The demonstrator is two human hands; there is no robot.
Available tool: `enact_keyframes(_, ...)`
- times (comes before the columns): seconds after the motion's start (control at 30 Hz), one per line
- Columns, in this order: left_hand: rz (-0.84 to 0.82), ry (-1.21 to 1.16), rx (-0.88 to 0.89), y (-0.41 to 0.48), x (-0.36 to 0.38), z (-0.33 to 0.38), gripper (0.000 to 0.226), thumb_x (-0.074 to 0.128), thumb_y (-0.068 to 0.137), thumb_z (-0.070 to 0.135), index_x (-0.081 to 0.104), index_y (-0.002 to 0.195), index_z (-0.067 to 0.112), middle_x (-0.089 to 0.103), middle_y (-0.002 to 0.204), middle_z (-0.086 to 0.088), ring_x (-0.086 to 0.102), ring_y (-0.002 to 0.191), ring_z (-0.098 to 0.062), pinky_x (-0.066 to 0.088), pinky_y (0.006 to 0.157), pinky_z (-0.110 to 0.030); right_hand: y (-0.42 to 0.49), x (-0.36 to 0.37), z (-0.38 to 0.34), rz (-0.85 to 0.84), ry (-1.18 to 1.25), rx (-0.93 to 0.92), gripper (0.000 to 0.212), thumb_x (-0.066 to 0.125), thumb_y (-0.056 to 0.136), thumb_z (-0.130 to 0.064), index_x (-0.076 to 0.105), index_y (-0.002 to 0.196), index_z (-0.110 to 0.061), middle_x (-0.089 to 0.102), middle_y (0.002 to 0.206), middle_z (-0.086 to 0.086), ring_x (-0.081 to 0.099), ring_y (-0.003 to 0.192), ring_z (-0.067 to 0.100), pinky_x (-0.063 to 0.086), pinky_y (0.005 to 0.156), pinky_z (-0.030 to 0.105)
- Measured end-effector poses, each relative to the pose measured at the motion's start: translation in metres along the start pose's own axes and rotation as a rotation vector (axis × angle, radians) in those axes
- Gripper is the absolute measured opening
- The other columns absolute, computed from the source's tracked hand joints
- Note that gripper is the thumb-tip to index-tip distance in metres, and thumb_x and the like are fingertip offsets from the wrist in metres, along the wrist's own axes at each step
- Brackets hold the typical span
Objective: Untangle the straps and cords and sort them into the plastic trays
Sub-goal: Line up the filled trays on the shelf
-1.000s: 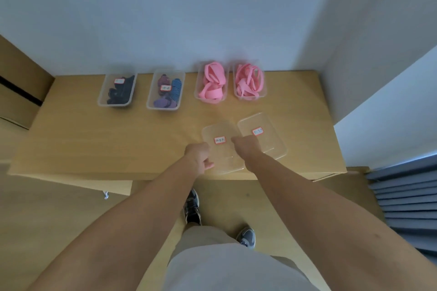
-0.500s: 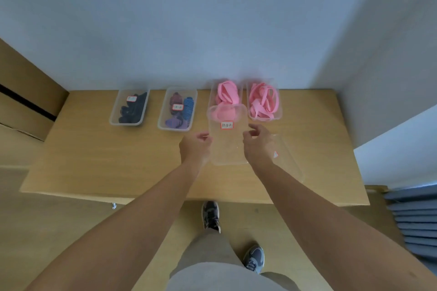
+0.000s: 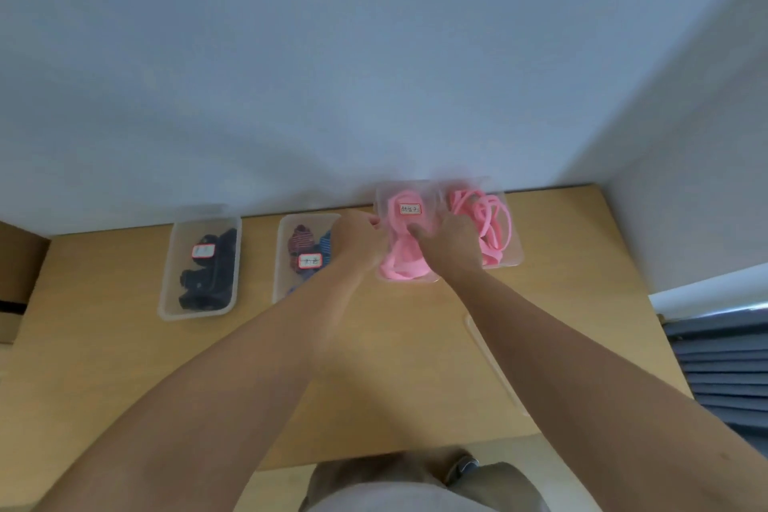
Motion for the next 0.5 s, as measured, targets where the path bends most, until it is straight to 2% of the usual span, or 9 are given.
enact_keyframes(0.03,0.006,0.007,-0.002,0.003,0.0,0.001,0.029,0.062,0.085,0.013,0.06,0.056,0.017,0.048,0.048,0.002,0.039,0.048,-0.019,0.03,0.045,-0.024,0.0,0.001,-0.003,-0.005,-0.04,-0.004,0.067,0.062,0.087,-0.063,0.056,0.126,-0.009,0.064,0.113,0.02,0.068,0.089,0.032,0.058,0.081,0.046)
enact_keyframes(0.07,0.005,0.018,0.004,0.005,-0.001,0.003,0.025,0.063,0.087,0.016,0.064,0.062,0.017,0.058,0.055,-0.001,0.05,0.055,-0.023,0.04,0.047,-0.026,0.0,0.002,-0.007,-0.011,-0.08,-0.01,0.072,0.06,0.086,-0.066,0.052,0.134,-0.014,0.061,0.121,0.02,0.067,0.095,0.034,0.058,0.083,0.048)
enact_keyframes(0.1,-0.011,0.048,0.007,0.007,-0.001,0.005,0.017,0.062,0.089,0.018,0.07,0.075,0.018,0.069,0.07,-0.005,0.062,0.068,-0.028,0.05,0.058,-0.029,-0.001,0.002,-0.01,-0.023,-0.115,-0.021,0.078,0.058,0.085,-0.069,0.043,0.144,-0.02,0.055,0.131,0.021,0.065,0.103,0.037,0.056,0.086,0.049)
enact_keyframes(0.13,-0.026,0.086,0.022,0.009,-0.001,0.007,0.015,0.06,0.091,0.019,0.075,0.093,0.018,0.074,0.088,-0.008,0.068,0.084,-0.031,0.055,0.07,-0.033,-0.001,0.003,-0.012,-0.041,-0.145,-0.028,0.084,0.058,0.085,-0.071,0.032,0.152,-0.026,0.048,0.14,0.021,0.062,0.112,0.039,0.055,0.088,0.051)
enact_keyframes(0.2,-0.075,0.163,0.051,0.011,-0.002,0.011,0.039,0.055,0.094,0.013,0.064,0.131,0.018,0.071,0.114,-0.012,0.065,0.105,-0.034,0.054,0.084,-0.037,0.0,0.004,-0.015,-0.081,-0.211,-0.027,0.097,0.055,0.083,-0.077,0.013,0.158,-0.034,0.033,0.155,0.017,0.056,0.124,0.041,0.052,0.087,0.053)
enact_keyframes(0.27,-0.122,0.188,0.054,0.014,-0.001,0.01,0.049,0.05,0.096,0.01,0.052,0.145,0.015,0.068,0.123,-0.015,0.064,0.109,-0.036,0.054,0.09,-0.042,0.002,0.006,-0.017,-0.103,-0.281,-0.046,0.102,0.048,0.079,-0.086,0.007,0.158,-0.036,0.028,0.16,0.013,0.057,0.124,0.04,0.054,0.08,0.05)
enact_keyframes(0.33,-0.178,0.181,0.041,0.016,0.0,0.008,0.049,0.045,0.099,0.012,0.048,0.148,0.015,0.068,0.12,-0.019,0.065,0.106,-0.038,0.056,0.09,-0.046,0.006,0.008,-0.017,-0.122,-0.314,-0.065,0.104,0.043,0.076,-0.089,0.009,0.156,-0.034,0.039,0.153,0.013,0.062,0.115,0.038,0.056,0.078,0.048)
enact_keyframes(0.4,-0.239,0.172,0.036,0.017,0.001,0.007,0.045,0.042,0.098,0.015,0.051,0.142,0.019,0.069,0.115,-0.019,0.067,0.101,-0.039,0.059,0.085,-0.051,0.006,0.007,-0.016,-0.136,-0.338,-0.07,0.105,0.046,0.075,-0.089,0.01,0.155,-0.032,0.049,0.14,0.014,0.064,0.107,0.037,0.057,0.077,0.046)
enact_keyframes(0.5,-0.28,0.112,-0.017,0.014,0.0,0.003,0.022,0.046,0.094,0.013,0.056,0.113,0.017,0.071,0.101,-0.012,0.072,0.088,-0.037,0.064,0.066,-0.049,0.0,0.009,-0.014,-0.155,-0.366,-0.096,0.101,0.054,0.076,-0.083,0.024,0.152,-0.023,0.042,0.144,0.014,0.06,0.112,0.037,0.055,0.08,0.044)
Point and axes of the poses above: each hand's wrist, its own y-axis towards the middle knuckle, its own x-axis out of the palm, z = x × y, the point moved 4 cm from there along y, towards the middle knuckle
